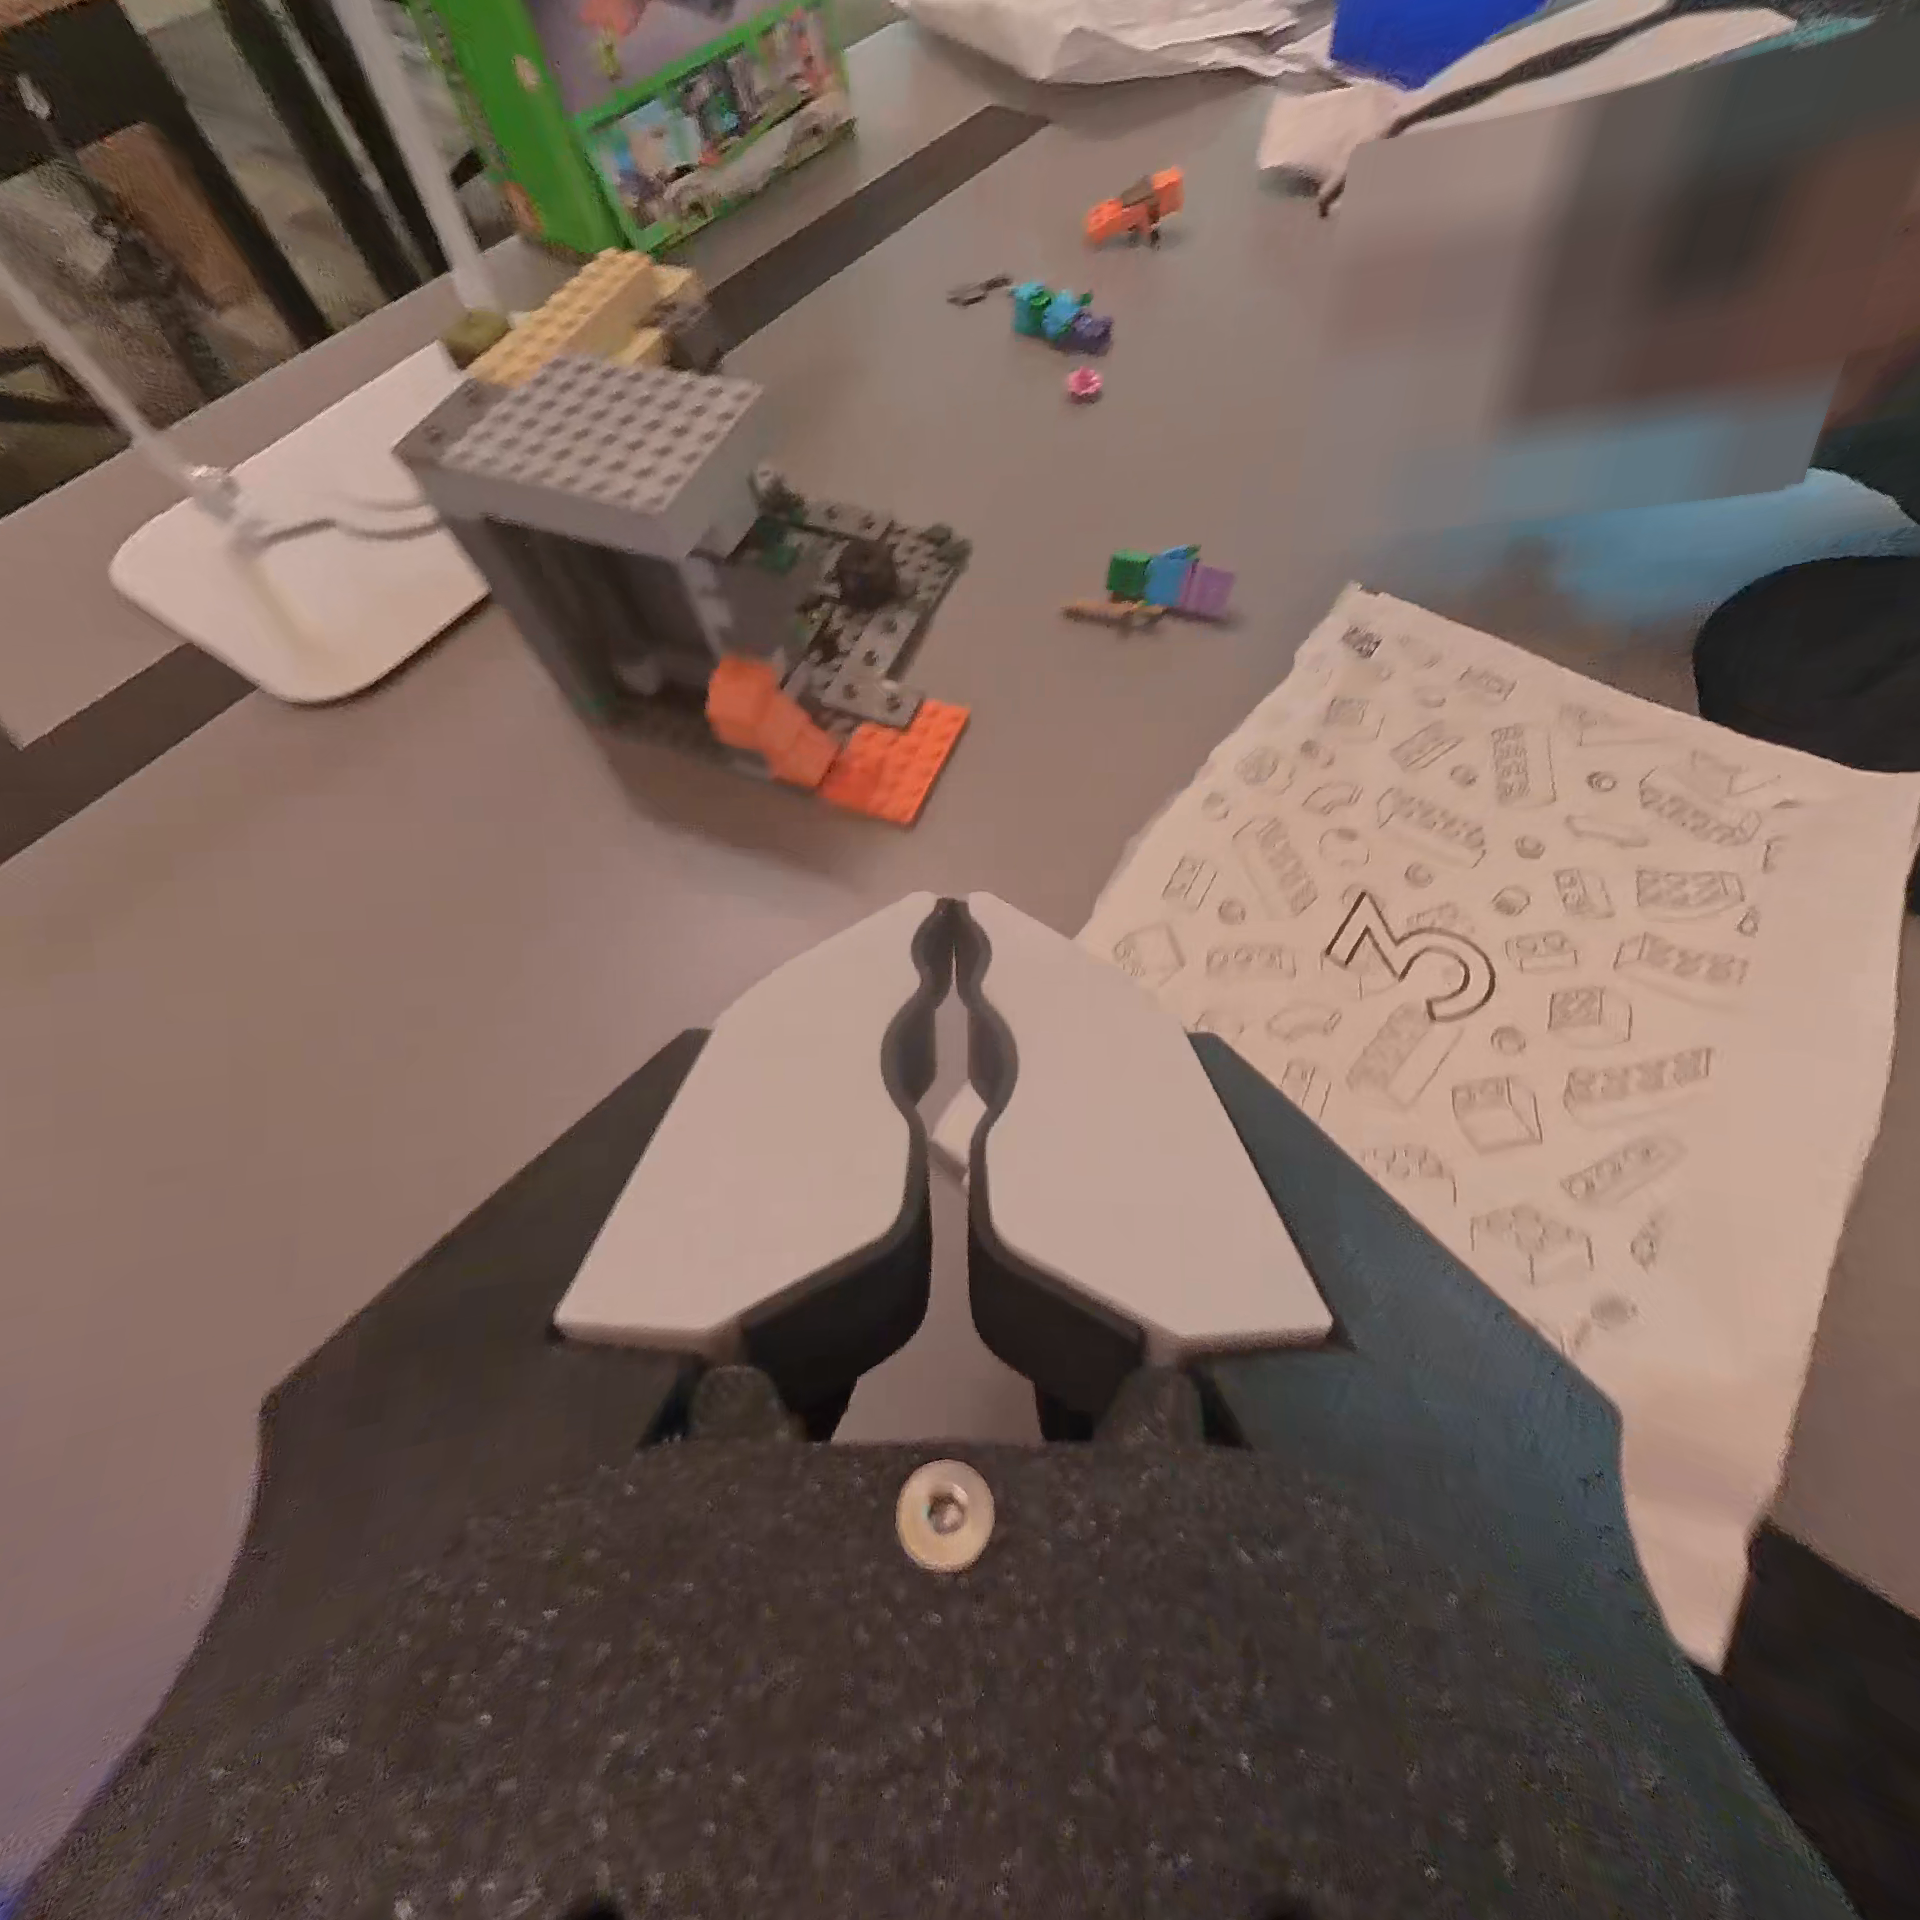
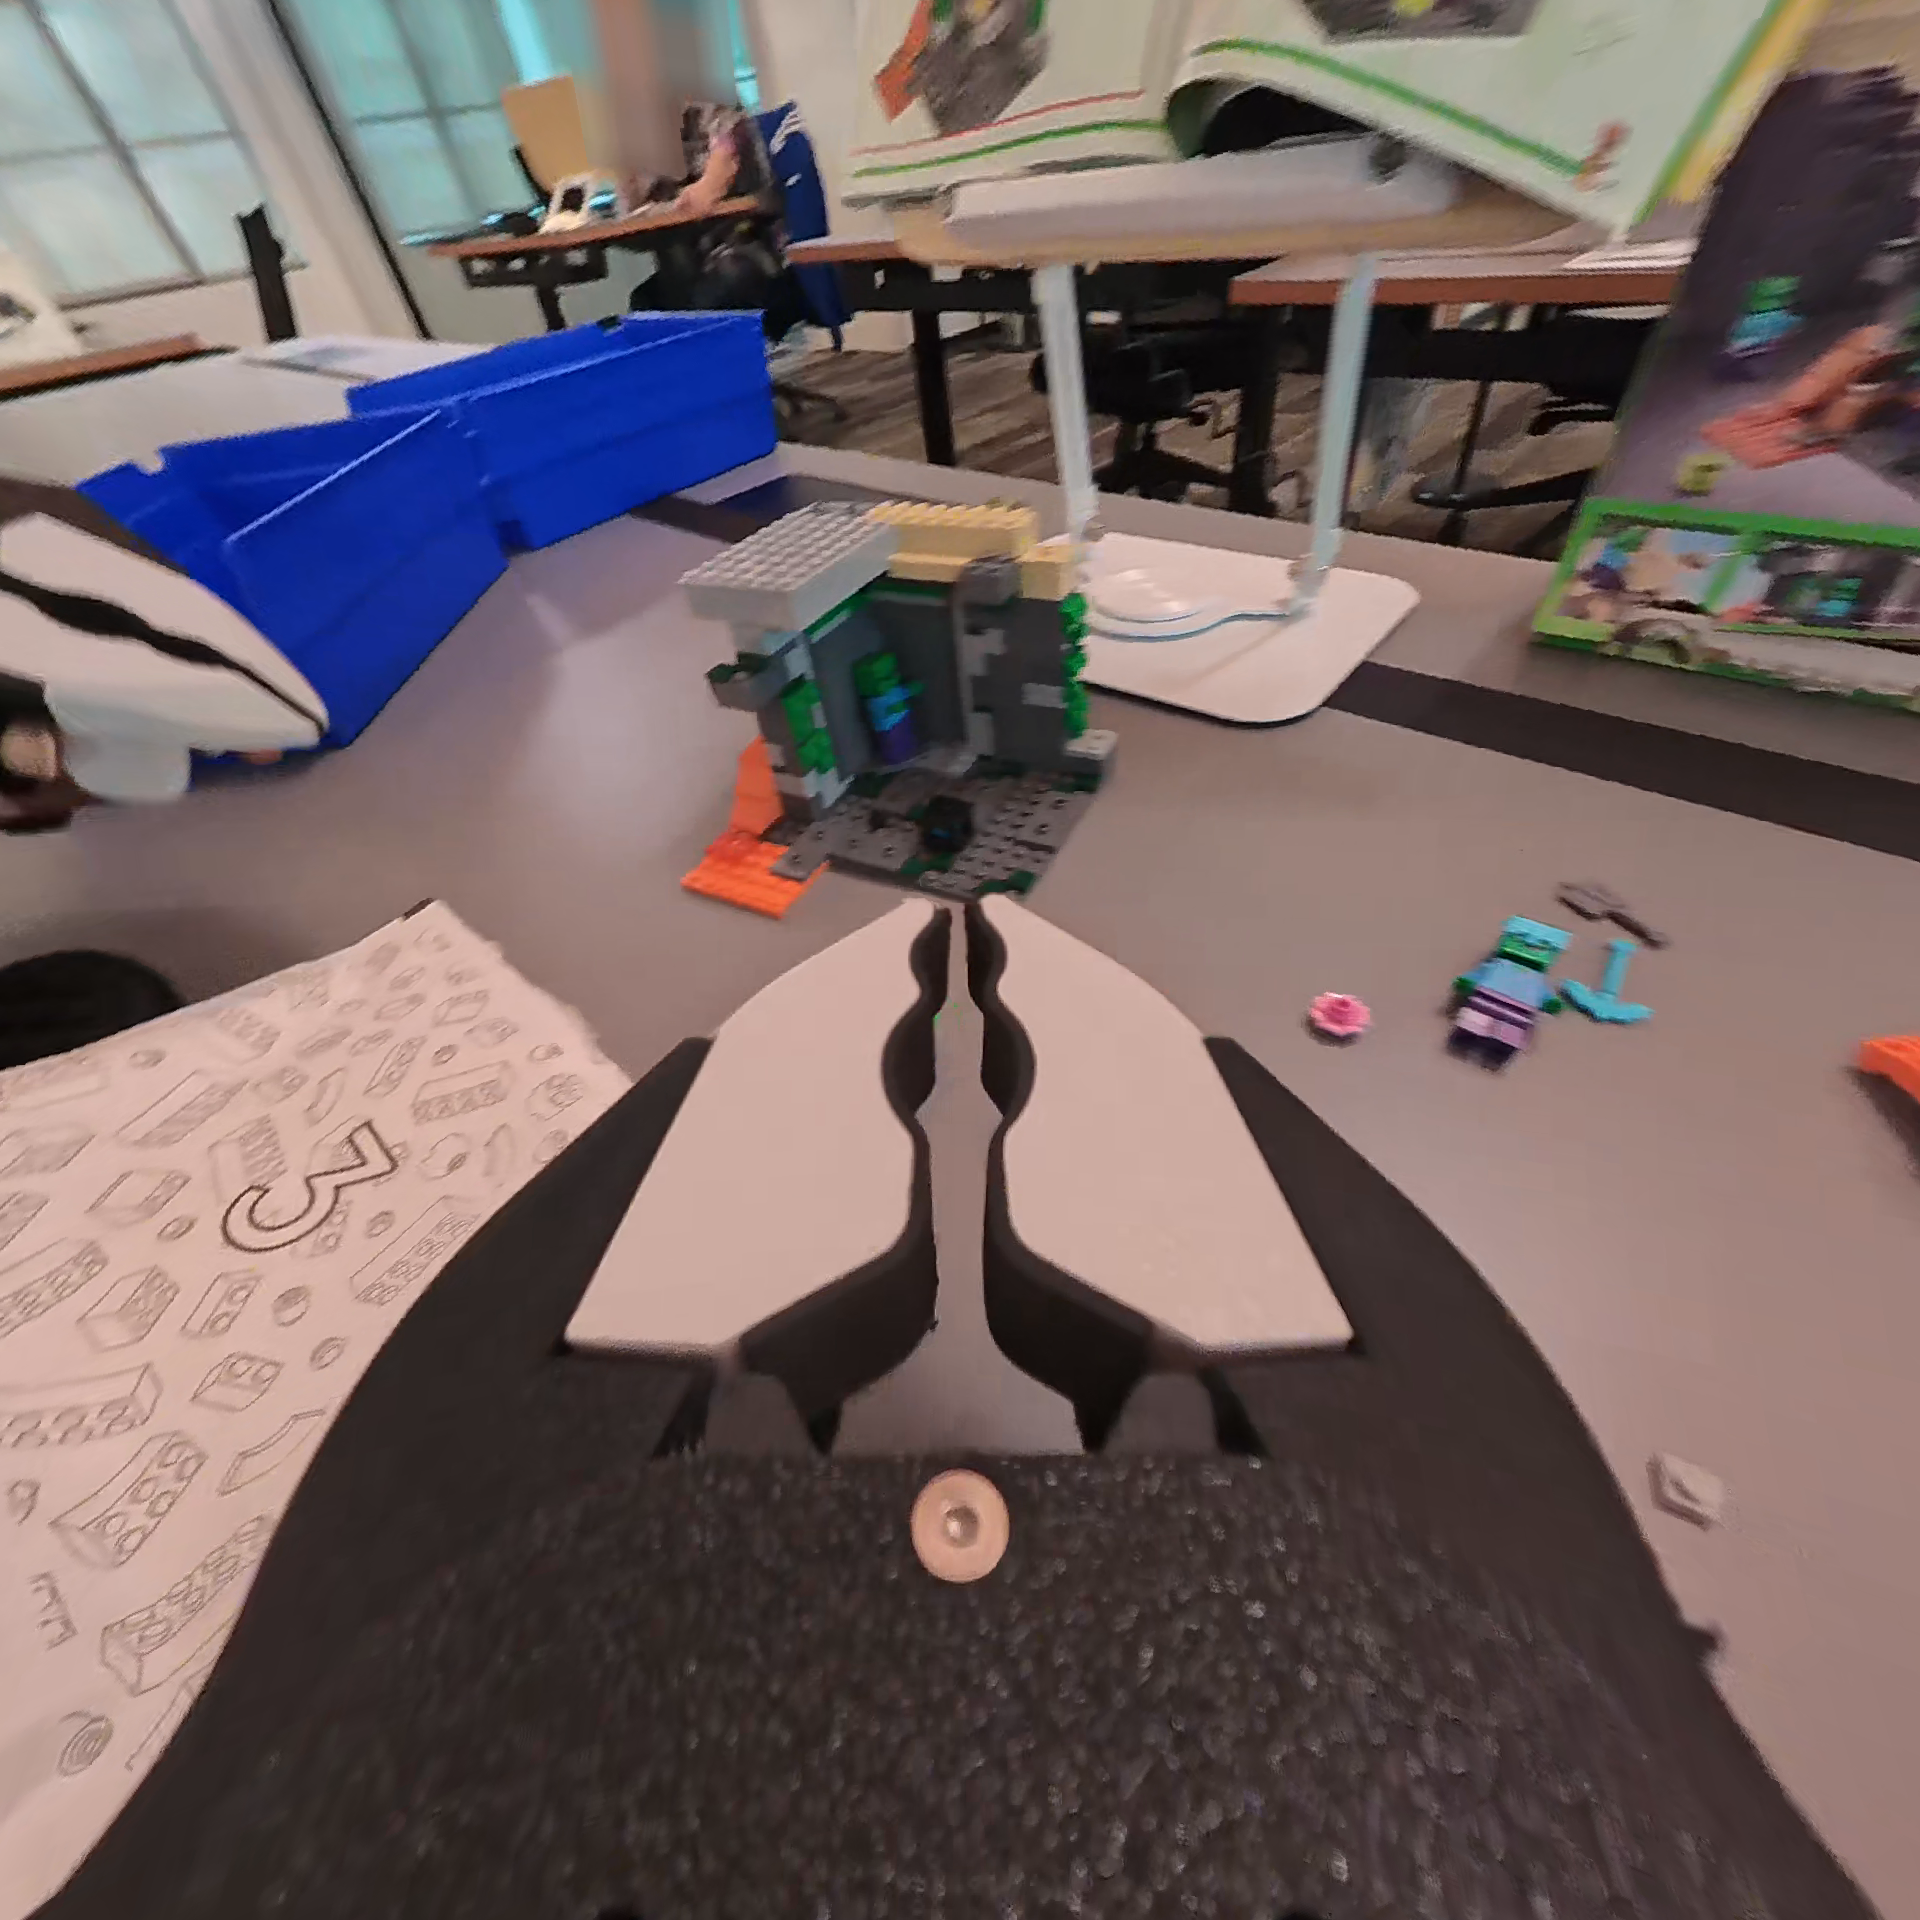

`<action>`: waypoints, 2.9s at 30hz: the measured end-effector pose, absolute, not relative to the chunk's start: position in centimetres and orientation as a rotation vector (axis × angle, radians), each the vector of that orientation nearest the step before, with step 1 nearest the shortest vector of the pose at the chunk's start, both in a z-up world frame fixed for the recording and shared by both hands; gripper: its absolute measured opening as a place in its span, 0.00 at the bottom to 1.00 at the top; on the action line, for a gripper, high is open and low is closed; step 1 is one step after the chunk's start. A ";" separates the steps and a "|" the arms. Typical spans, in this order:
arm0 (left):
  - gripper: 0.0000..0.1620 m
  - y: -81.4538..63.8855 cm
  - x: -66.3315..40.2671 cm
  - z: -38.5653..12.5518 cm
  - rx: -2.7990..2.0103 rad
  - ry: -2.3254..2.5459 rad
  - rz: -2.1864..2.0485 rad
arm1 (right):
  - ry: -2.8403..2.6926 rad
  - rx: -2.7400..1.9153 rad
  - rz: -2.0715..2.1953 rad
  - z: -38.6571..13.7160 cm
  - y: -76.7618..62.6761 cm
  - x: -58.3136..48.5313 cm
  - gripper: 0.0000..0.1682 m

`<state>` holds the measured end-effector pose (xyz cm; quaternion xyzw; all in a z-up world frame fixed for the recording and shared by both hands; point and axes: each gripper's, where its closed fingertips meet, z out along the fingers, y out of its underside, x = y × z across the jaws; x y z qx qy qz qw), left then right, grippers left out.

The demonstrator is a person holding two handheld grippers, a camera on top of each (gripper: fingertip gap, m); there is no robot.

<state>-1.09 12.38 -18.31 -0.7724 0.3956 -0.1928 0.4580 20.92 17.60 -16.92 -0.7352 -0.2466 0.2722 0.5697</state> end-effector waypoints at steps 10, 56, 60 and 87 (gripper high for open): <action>0.01 14.6 3.5 -19.3 -1.689 0.950 -0.347 | -0.295 -1.717 0.416 -16.3 16.4 30.8 0.01; 0.00 11.2 3.1 -16.9 -1.461 0.999 -0.129 | -0.316 -2.410 0.050 -26.4 5.3 36.8 0.05; 0.00 11.1 3.3 -17.1 -1.459 1.020 -0.118 | -0.372 -2.351 0.116 -25.7 6.6 34.4 0.05; 0.08 8.0 6.1 -17.8 -1.488 1.077 -0.598 | -1.228 -1.596 0.307 -18.7 8.0 12.1 0.05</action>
